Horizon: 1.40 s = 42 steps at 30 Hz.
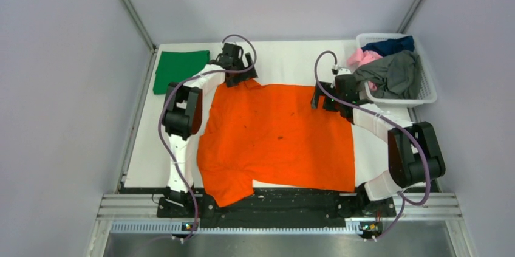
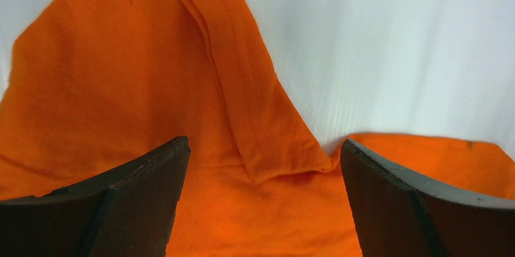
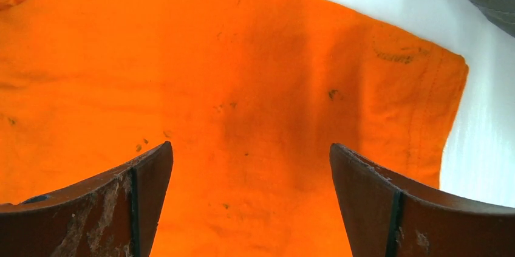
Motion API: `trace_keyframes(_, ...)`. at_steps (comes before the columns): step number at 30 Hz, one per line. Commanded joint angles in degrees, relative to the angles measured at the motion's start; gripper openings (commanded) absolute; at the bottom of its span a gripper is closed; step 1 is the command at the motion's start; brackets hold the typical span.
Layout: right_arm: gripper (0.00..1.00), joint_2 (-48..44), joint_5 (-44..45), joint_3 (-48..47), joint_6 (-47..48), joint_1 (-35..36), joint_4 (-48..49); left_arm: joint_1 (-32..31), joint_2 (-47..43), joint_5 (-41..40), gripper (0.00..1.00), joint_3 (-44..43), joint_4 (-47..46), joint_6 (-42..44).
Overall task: Fold and stack the t-shirts
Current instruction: Flatten out the tshirt
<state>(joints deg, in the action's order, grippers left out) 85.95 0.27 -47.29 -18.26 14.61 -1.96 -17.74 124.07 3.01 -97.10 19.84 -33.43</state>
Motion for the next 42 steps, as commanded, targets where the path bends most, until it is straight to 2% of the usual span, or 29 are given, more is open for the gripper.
trace_keyframes(1, 0.99, 2.27, -1.42, -0.53, -0.61, 0.46, 3.34, -0.02, 2.6, -0.35, 0.99, -3.89, -6.92, -3.01)
trace_keyframes(7, 0.99, 4.51, -1.01, -1.32, -0.4, 0.45, 2.57, 0.01, 5.87, 2.08, 0.99, -6.14, -9.8, -5.09)
trace_keyframes(15, 0.99, 4.37, 1.42, -1.49, -0.18, 0.42, 2.04, 0.0, 7.71, 2.51, 0.98, -8.84, -6.84, -5.44)
trace_keyframes(22, 0.99, 4.98, 2.23, -1.82, 0.15, 0.47, 2.04, -0.06, -0.38, -0.34, 0.98, -1.1, -9.2, -3.75)
trace_keyframes(26, 0.99, 5.17, 2.45, -2.04, 0.22, 0.45, 2.04, -0.1, -1.84, -1.9, 0.98, 1.04, -9.6, -2.98)
trace_keyframes(36, 0.99, 5.99, 2.8, -2.2, 0.44, 0.49, 2.04, -0.1, 3.3, -1.98, 0.98, -3.16, -8.38, -4.18)
trace_keyframes(42, 0.99, 6.45, 3.07, -2.36, 0.51, 0.42, 0.42, -0.1, 6.18, 1.07, 0.98, -5.54, -11.4, -5.42)
